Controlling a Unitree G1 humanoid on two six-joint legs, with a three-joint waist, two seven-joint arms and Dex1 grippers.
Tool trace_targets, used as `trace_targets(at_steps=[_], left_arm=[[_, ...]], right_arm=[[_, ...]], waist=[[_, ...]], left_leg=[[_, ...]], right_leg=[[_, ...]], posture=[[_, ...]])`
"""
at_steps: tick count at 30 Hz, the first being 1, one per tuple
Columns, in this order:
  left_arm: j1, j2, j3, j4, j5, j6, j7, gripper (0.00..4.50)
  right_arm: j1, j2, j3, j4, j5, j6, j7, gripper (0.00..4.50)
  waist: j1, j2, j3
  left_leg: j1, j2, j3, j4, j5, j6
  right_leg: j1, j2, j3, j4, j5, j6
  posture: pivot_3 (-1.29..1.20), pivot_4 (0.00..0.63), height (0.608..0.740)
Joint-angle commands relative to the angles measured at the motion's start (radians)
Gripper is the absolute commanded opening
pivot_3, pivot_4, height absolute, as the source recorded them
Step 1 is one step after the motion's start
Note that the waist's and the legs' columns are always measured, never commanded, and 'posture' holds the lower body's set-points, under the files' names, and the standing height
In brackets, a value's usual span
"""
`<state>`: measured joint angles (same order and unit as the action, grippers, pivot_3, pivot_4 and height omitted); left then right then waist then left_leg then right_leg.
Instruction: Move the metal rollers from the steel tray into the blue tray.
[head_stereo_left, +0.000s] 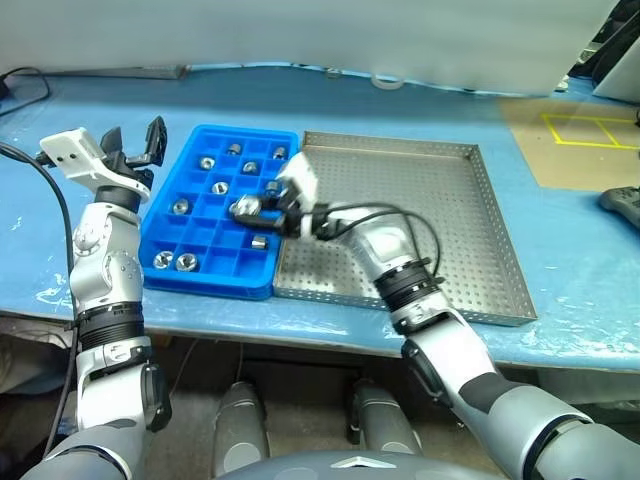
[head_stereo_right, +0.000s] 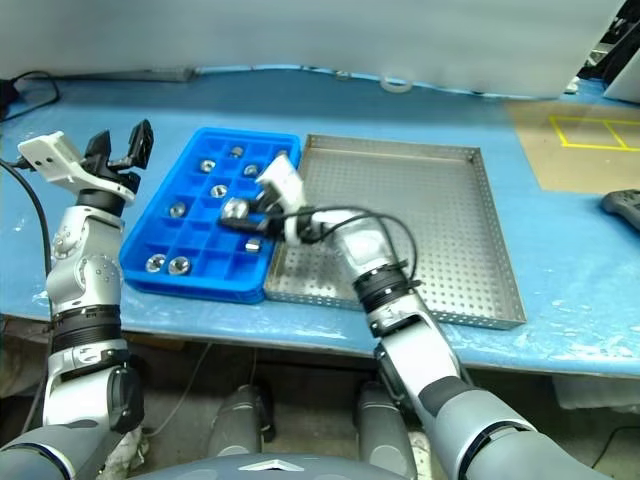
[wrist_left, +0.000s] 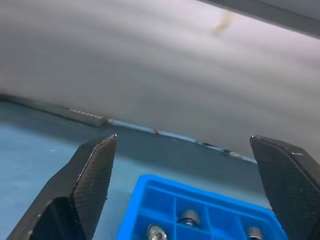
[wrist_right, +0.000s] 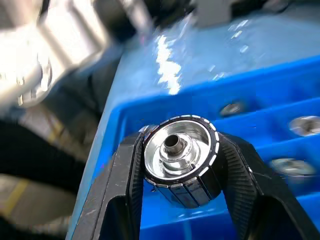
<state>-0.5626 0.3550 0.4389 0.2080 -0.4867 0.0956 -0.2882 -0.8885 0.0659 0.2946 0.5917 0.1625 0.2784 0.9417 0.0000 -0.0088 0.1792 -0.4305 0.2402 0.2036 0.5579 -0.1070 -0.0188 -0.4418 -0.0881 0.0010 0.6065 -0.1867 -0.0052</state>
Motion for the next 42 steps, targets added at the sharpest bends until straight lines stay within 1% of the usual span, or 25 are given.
trace_targets(at_steps=[1, 4, 9, 15, 20, 30, 32, 34, 37, 42], left_arm=[[0.015, 0.032, 0.002, -0.078, 0.016, -0.014, 0.006, 4.5], [0.031, 0.041, -0.004, -0.093, 0.024, -0.011, 0.007, 4.5], [0.036, 0.035, -0.007, -0.092, 0.018, -0.007, 0.007, 4.5], [0.025, 0.032, -0.026, -0.068, 0.025, -0.012, -0.003, 4.5], [0.036, 0.031, -0.037, -0.083, 0.023, -0.004, -0.003, 4.5], [0.056, 0.036, -0.026, -0.105, 0.017, -0.003, 0.014, 4.5], [0.058, 0.037, -0.023, -0.106, 0.016, -0.003, 0.016, 4.5], [0.061, 0.038, -0.022, -0.108, 0.016, -0.003, 0.017, 4.5], [0.058, 0.035, -0.024, -0.108, 0.013, -0.002, 0.018, 4.5], [0.007, 0.018, -0.03, -0.068, -0.014, 0.011, 0.009, 4.5]], right_arm=[[-0.025, -0.008, 0.04, 0.024, -0.047, -0.08, 0.045, 1.78], [-0.015, -0.024, 0.071, 0.048, -0.079, -0.107, 0.073, 1.78], [0.002, -0.044, 0.064, 0.062, -0.102, -0.128, 0.064, 1.78], [-0.008, 0.017, 0.042, 0.048, -0.078, -0.105, 0.04, 1.78], [-0.027, 0.054, 0.058, 0.085, -0.113, -0.121, 0.016, 1.78], [-0.056, 0.09, 0.055, 0.152, -0.151, -0.15, -0.039, 1.78], [-0.055, 0.094, 0.044, 0.154, -0.14, -0.144, -0.047, 2.51], [-0.055, 0.093, 0.043, 0.149, -0.136, -0.15, -0.048, 3.13], [-0.062, 0.087, 0.003, 0.14, -0.104, -0.157, -0.064, 4.13], [-0.059, 0.053, -0.119, 0.096, -0.009, -0.122, -0.069, 4.13]], waist=[[0.013, 0.0, 0.0], [0.023, 0.0, 0.0], [0.028, 0.0, 0.0], [0.017, 0.0, 0.0], [0.014, 0.0, 0.0], [0.017, 0.0, 0.0], [0.017, 0.0, 0.0], [0.016, 0.0, 0.0], [0.016, 0.0, 0.0], [0.016, 0.0, 0.0]], left_leg=[[0.0, 0.0, 0.0, 0.0, 0.0, 0.0], [0.001, -0.001, -0.001, 0.001, 0.0, 0.0], [0.001, 0.0, -0.002, 0.001, 0.0, 0.0], [0.002, 0.0, -0.002, 0.001, 0.0, -0.001], [0.002, 0.0, -0.002, 0.0, 0.0, -0.001], [0.002, -0.001, -0.002, 0.0, 0.0, -0.001], [0.003, -0.001, -0.002, 0.0, 0.0, -0.001], [0.003, -0.001, -0.002, 0.0, 0.0, -0.001], [0.003, -0.001, -0.002, 0.0, 0.0, -0.001], [0.002, -0.001, -0.002, 0.0, 0.0, -0.001]], right_leg=[[0.0, 0.0, 0.0, 0.0, 0.0, 0.0], [0.002, -0.001, 0.0, 0.0, 0.0, 0.0], [0.002, 0.0, 0.001, 0.001, 0.0, 0.0], [0.002, 0.0, 0.001, 0.001, 0.0, 0.0], [0.001, 0.0, 0.001, 0.001, 0.0, 0.0], [0.002, 0.0, 0.001, 0.001, 0.0, 0.0], [0.002, 0.0, 0.001, 0.001, 0.0, 0.0], [0.002, 0.0, 0.001, 0.001, 0.0, 0.0], [0.002, 0.0, 0.001, 0.001, 0.0, 0.0], [0.001, 0.0, 0.001, 0.001, 0.0, 0.0]], posture=[[-0.2, 0.15, 0.74], [-0.2, 0.15, 0.74], [-0.21, 0.15, 0.74], [-0.23, 0.15, 0.74], [-0.23, 0.15, 0.74], [-0.23, 0.15, 0.74], [-0.23, 0.15, 0.74], [-0.23, 0.15, 0.74], [-0.24, 0.15, 0.74], [-0.28, 0.15, 0.74]])
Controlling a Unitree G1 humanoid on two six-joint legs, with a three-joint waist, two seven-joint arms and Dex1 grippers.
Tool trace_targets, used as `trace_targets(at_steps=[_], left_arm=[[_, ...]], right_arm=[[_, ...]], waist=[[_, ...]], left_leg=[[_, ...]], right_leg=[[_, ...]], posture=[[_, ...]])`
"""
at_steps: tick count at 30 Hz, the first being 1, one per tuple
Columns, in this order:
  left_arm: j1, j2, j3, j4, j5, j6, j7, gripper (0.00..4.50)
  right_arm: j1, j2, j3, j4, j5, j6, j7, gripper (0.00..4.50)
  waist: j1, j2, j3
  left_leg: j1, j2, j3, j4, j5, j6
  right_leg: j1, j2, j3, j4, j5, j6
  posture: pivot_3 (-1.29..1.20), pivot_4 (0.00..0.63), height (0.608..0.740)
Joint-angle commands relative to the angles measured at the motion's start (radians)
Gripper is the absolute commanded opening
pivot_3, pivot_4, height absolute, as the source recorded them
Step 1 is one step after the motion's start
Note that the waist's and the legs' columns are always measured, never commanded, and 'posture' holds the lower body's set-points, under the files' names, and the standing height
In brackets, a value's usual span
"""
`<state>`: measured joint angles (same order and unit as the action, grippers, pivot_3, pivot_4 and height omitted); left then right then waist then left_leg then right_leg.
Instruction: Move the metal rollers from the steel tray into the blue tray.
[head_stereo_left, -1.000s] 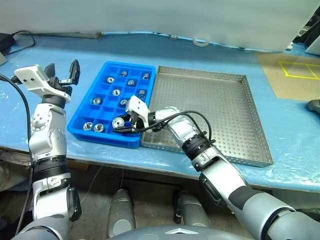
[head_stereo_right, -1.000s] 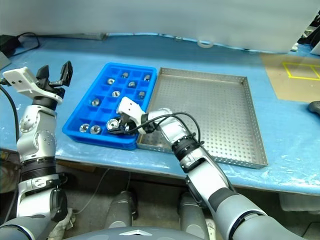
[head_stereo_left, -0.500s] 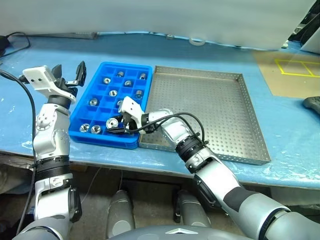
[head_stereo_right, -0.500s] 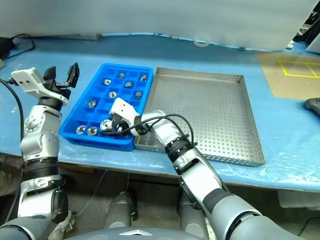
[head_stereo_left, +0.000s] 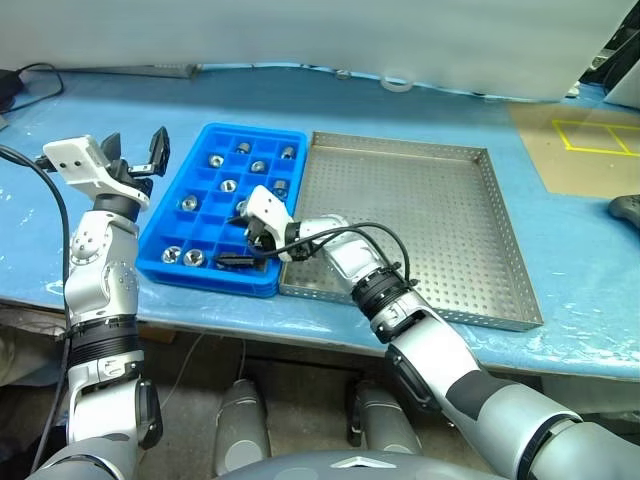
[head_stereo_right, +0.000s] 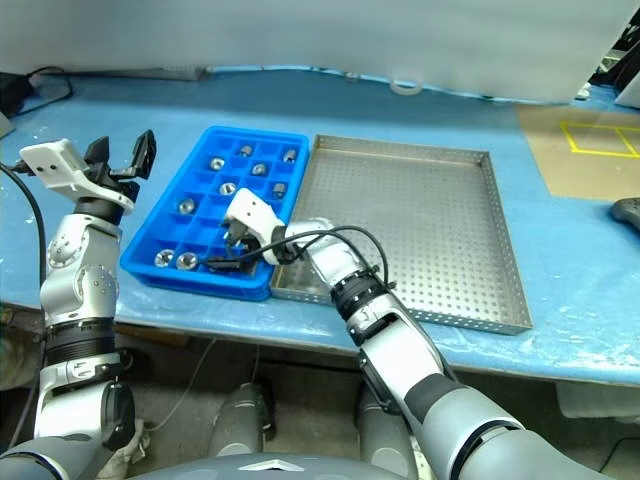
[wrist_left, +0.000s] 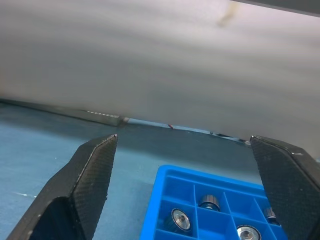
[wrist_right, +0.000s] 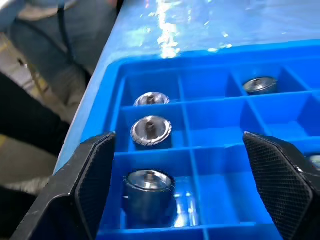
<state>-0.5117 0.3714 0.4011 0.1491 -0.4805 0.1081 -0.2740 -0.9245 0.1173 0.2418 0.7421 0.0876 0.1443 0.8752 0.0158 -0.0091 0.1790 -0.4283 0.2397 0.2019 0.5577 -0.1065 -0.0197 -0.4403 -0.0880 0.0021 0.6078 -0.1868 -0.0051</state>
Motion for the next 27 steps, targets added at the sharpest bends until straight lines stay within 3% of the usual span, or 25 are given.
trace_targets(at_steps=[1, 5, 12, 14, 18, 27], left_arm=[[-0.058, 0.001, -0.007, 0.001, -0.019, 0.002, -0.022, 4.5], [-0.103, -0.011, -0.117, 0.038, 0.007, 0.018, -0.145, 4.5], [-0.181, -0.039, -0.303, 0.18, 0.114, -0.045, -0.337, 4.5], [-0.203, -0.053, -0.315, 0.21, 0.111, -0.055, -0.376, 4.5], [-0.219, -0.092, -0.353, 0.277, 0.132, -0.074, -0.443, 4.5], [-0.25, -0.118, -0.387, 0.377, 0.22, -0.16, -0.45, 4.5]], right_arm=[[-0.018, -0.019, -0.1, -0.076, 0.091, 0.03, -0.004, 4.13], [0.012, -0.14, -0.249, -0.155, 0.186, 0.106, -0.035, 4.13], [0.123, -0.336, -0.356, -0.303, 0.208, 0.166, -0.117, 4.13], [0.152, -0.364, -0.372, -0.336, 0.214, 0.182, -0.139, 4.47], [0.247, -0.406, -0.385, -0.403, 0.191, 0.194, -0.202, 4.48], [0.295, -0.44, -0.381, -0.45, 0.192, 0.199, -0.254, 4.48]], waist=[[0.0, 0.0, 0.0], [0.007, 0.0, 0.0], [-0.021, -0.001, 0.0], [-0.04, -0.001, 0.0], [-0.069, -0.001, 0.0], [-0.102, -0.001, 0.0]], left_leg=[[0.0, 0.0, 0.0, 0.0, 0.0, 0.0], [0.0, -0.001, 0.0, 0.001, 0.0, 0.0], [0.001, -0.001, 0.003, 0.003, -0.001, 0.002], [0.0, -0.001, 0.003, 0.002, -0.001, 0.001], [0.0, -0.001, 0.004, 0.003, -0.001, 0.002], [0.001, -0.001, 0.006, 0.005, -0.002, 0.004]], right_leg=[[0.0, 0.0, 0.0, 0.0, 0.0, 0.0], [0.001, -0.001, 0.0, 0.0, 0.0, 0.0], [0.001, 0.0, 0.002, -0.001, 0.0, 0.0], [0.0, 0.0, 0.002, -0.001, 0.0, 0.0], [-0.001, 0.001, 0.002, -0.002, 0.0, 0.0], [0.0, 0.001, 0.002, -0.001, 0.0, 0.0]], posture=[[-0.28, 0.15, 0.74], [-0.35, 0.15, 0.74], [-0.48, 0.15, 0.74], [-0.51, 0.15, 0.74], [-0.56, 0.15, 0.74], [-0.54, 0.15, 0.74]])
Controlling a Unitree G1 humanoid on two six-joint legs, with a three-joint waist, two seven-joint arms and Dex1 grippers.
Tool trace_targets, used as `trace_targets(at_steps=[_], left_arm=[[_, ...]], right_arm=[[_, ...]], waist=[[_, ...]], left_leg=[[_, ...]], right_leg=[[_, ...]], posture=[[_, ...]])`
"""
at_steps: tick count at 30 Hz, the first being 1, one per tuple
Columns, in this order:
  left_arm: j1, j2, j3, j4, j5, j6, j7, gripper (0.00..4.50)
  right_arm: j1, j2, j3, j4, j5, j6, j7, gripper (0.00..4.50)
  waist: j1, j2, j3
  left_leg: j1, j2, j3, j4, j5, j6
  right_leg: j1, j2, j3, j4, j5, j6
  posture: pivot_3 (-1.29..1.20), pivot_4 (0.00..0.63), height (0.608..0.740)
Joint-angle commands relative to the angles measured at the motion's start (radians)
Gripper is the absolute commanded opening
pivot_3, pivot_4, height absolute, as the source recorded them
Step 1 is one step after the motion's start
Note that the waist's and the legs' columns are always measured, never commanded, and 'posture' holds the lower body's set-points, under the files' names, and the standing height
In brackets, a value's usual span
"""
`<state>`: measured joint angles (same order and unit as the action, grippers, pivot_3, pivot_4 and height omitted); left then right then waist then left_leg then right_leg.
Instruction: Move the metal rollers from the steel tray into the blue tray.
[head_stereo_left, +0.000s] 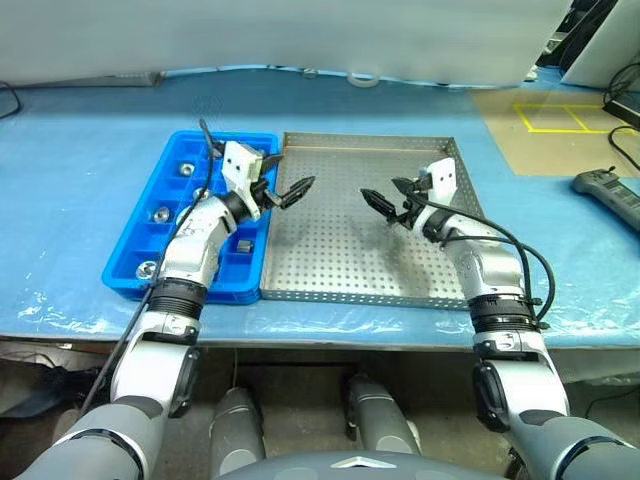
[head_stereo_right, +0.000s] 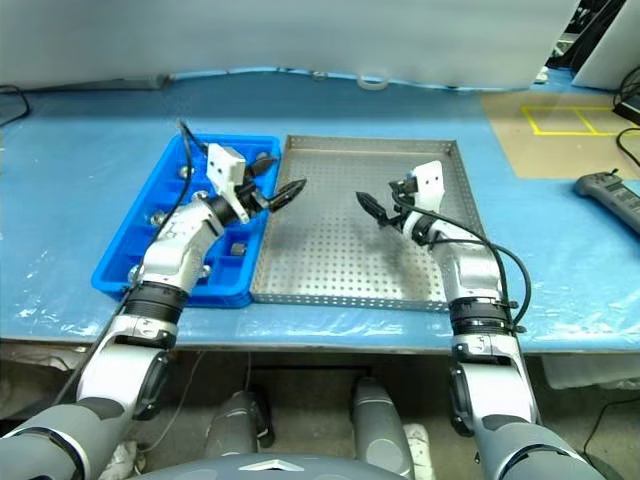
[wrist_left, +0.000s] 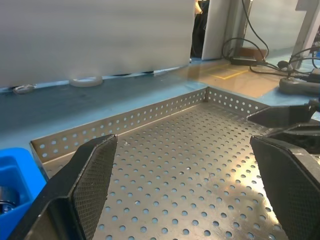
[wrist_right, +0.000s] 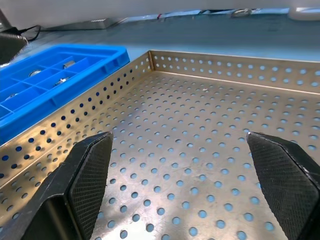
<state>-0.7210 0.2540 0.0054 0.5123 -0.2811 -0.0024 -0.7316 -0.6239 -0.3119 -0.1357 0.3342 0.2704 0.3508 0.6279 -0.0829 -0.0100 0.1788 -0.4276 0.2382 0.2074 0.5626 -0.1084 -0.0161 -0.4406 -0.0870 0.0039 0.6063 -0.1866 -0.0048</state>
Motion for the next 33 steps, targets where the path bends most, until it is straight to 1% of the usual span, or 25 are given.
trace_targets(at_steps=[1, 5, 10, 15, 23, 33], left_arm=[[-0.052, -0.001, 0.011, 0.029, 0.028, -0.061, 0.01, 4.5], [-0.072, -0.003, 0.014, 0.06, 0.044, -0.089, 0.014, 4.5], [-0.026, 0.011, 0.01, 0.027, 0.059, -0.088, 0.006, 4.5], [-0.035, 0.015, 0.015, 0.026, 0.062, -0.089, 0.01, 4.5], [-0.034, 0.017, 0.018, 0.019, 0.061, -0.092, 0.015, 4.5], [-0.041, -0.003, 0.002, 0.031, 0.07, -0.095, 0.004, 4.5]], right_arm=[[-0.011, -0.012, 0.008, -0.029, -0.006, -0.018, -0.012, 4.48], [-0.029, -0.009, 0.032, 0.001, -0.027, -0.039, -0.012, 4.48], [-0.025, 0.014, 0.063, 0.032, -0.051, -0.071, -0.026, 4.48], [-0.013, 0.024, 0.077, 0.035, -0.061, -0.079, -0.029, 4.48], [-0.012, 0.013, 0.073, 0.052, -0.073, -0.092, -0.034, 4.48], [0.01, 0.009, 0.049, 0.006, -0.045, -0.071, -0.051, 4.48]], waist=[[-0.004, 0.0, 0.0], [-0.006, 0.0, 0.0], [-0.008, 0.0, 0.0], [-0.007, 0.0, 0.0], [-0.007, 0.0, 0.0], [-0.01, 0.0, 0.0]], left_leg=[[0.0, 0.0, 0.0, 0.0, 0.0, 0.0], [-0.001, -0.001, 0.0, 0.001, -0.001, 0.002], [-0.003, -0.002, 0.0, 0.001, -0.002, 0.004], [-0.003, -0.001, 0.0, 0.002, -0.002, 0.004], [-0.003, -0.001, 0.0, 0.004, -0.003, 0.005], [-0.003, -0.002, 0.0, 0.004, -0.003, 0.005]], right_leg=[[0.0, 0.0, 0.0, 0.0, 0.0, 0.0], [0.0, 0.0, -0.001, 0.0, 0.0, 0.0], [0.0, -0.001, -0.001, -0.001, 0.0, 0.0], [0.0, -0.001, -0.001, -0.001, 0.0, 0.0], [0.0, -0.002, -0.001, -0.001, 0.0, 0.0], [0.0, -0.002, -0.001, -0.001, 0.0, 0.0]], posture=[[-0.54, 0.15, 0.74], [-0.53, 0.15, 0.74], [-0.52, 0.15, 0.74], [-0.52, 0.15, 0.74], [-0.52, 0.15, 0.74], [-0.55, 0.15, 0.74]])
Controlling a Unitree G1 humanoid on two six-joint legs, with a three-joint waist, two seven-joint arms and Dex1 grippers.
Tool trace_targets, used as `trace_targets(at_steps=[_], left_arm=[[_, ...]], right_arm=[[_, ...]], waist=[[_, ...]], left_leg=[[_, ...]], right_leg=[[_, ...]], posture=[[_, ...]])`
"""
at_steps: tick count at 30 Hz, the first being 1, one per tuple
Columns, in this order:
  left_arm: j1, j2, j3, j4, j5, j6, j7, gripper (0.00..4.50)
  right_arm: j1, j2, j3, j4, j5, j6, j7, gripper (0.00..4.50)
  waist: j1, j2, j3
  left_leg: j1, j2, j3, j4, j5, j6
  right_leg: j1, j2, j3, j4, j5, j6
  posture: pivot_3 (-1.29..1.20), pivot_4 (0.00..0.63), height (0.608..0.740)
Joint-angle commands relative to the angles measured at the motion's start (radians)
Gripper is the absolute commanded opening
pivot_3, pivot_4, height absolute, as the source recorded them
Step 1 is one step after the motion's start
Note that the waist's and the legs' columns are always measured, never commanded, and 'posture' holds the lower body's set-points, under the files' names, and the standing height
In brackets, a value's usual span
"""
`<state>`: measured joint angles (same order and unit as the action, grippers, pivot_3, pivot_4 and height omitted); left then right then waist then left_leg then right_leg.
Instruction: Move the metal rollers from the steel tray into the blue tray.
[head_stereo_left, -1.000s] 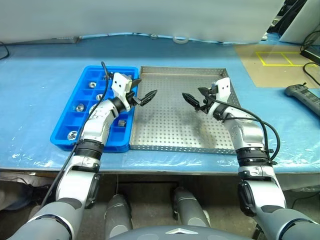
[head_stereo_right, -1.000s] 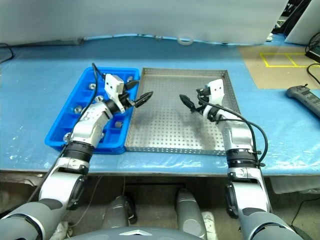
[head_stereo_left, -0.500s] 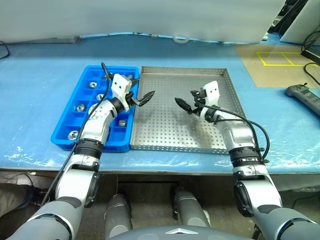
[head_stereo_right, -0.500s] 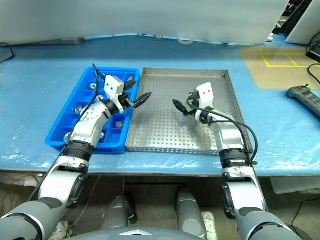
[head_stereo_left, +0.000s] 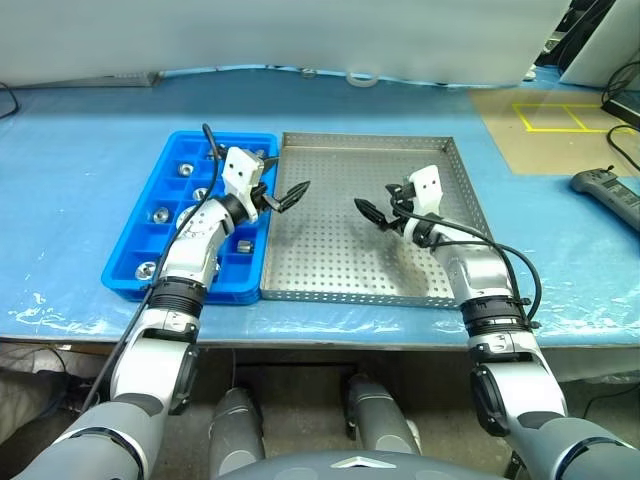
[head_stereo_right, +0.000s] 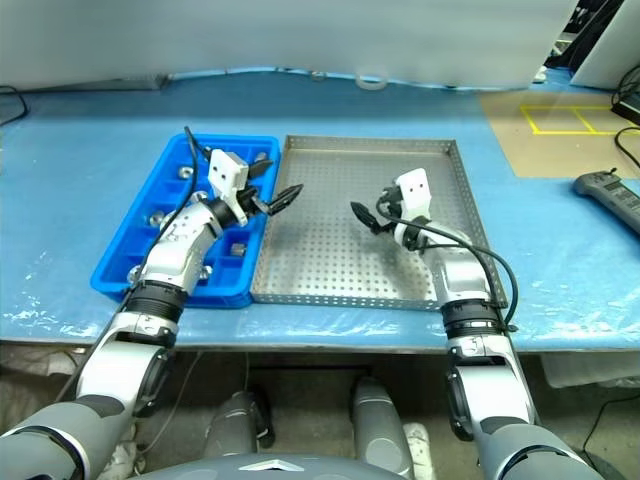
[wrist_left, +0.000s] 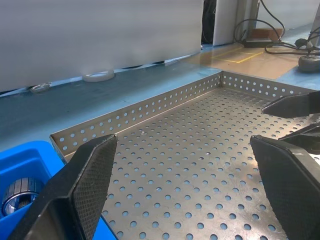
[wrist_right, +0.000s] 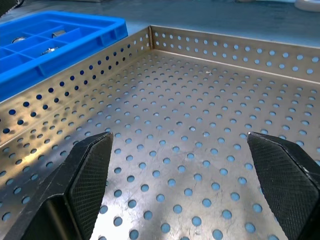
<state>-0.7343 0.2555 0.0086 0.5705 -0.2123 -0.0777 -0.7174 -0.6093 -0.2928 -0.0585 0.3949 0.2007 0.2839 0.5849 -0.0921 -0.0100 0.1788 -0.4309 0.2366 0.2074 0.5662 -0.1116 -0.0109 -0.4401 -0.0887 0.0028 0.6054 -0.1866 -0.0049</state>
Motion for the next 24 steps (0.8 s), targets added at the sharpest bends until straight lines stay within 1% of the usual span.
trace_targets(at_steps=[1, 10, 18, 20, 24], left_arm=[[-0.032, -0.005, -0.001, -0.022, 0.001, -0.021, -0.012, 4.5], [-0.029, -0.009, 0.0, -0.031, 0.012, -0.02, -0.015, 4.5], [-0.01, -0.002, 0.018, -0.061, 0.007, -0.008, 0.011, 4.5], [0.032, -0.012, 0.011, -0.109, 0.0, 0.012, 0.018, 4.5], [0.085, -0.018, -0.012, -0.162, 0.008, 0.047, 0.012, 4.5]], right_arm=[[-0.005, -0.01, -0.031, -0.058, 0.026, -0.003, -0.012, 4.48], [-0.022, -0.003, -0.039, -0.039, 0.036, -0.003, -0.01, 4.48], [-0.028, 0.024, -0.005, -0.038, 0.03, 0.006, 0.007, 4.48], [-0.031, 0.004, 0.009, -0.021, 0.009, -0.014, 0.024, 4.48], [-0.047, -0.015, -0.014, 0.017, -0.002, -0.036, -0.005, 4.48]], waist=[[-0.002, 0.0, 0.0], [-0.002, 0.0, 0.0], [0.0, 0.0, 0.0], [0.0, 0.0, 0.0], [0.0, 0.0, 0.0]], left_leg=[[0.0, 0.0, 0.0, 0.0, 0.0, 0.0], [0.0, 0.0, 0.0, 0.0, 0.0, 0.0], [0.0, 0.0, 0.0, 0.0, 0.0, 0.0], [0.0, 0.0, 0.0, 0.0, 0.0, 0.0], [-0.001, 0.0, 0.0, 0.0, -0.001, 0.001]], right_leg=[[0.0, 0.0, 0.0, 0.0, 0.0, 0.0], [0.0, 0.0, 0.0, 0.0, 0.0, 0.0], [0.0, 0.0, 0.0, 0.0, 0.0, 0.0], [0.0, 0.0, 0.0, 0.0, 0.0, 0.0], [0.0, 0.0, 0.0, -0.001, 0.0, 0.0]], posture=[[-0.55, 0.15, 0.74], [-0.54, 0.15, 0.74], [-0.49, 0.15, 0.74], [-0.5, 0.15, 0.74], [-0.53, 0.15, 0.74]])
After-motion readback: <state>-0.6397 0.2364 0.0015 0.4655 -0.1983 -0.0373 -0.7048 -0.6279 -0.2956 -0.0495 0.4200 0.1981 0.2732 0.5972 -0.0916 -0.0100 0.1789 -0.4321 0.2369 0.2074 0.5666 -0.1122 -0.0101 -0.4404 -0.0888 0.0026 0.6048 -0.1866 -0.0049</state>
